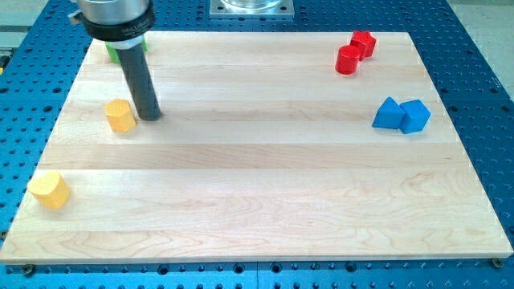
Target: Push the yellow heart right below the hexagon
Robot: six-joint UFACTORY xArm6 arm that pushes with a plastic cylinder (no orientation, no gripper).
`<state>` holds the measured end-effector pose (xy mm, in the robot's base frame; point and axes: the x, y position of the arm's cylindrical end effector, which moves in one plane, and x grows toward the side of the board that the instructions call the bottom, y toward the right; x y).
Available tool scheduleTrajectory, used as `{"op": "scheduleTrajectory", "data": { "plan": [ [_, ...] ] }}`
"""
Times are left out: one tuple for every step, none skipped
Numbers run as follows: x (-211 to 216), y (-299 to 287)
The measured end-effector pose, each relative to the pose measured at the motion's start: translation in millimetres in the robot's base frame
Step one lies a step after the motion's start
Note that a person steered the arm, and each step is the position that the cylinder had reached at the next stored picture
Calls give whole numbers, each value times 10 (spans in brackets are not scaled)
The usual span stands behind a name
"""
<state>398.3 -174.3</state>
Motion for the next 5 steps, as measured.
{"op": "scheduleTrajectory", "data": {
  "plan": [
    [356,-308],
    [690,-30],
    [1804,138],
    [2016,-399],
    [1984,-756]
  ]
}}
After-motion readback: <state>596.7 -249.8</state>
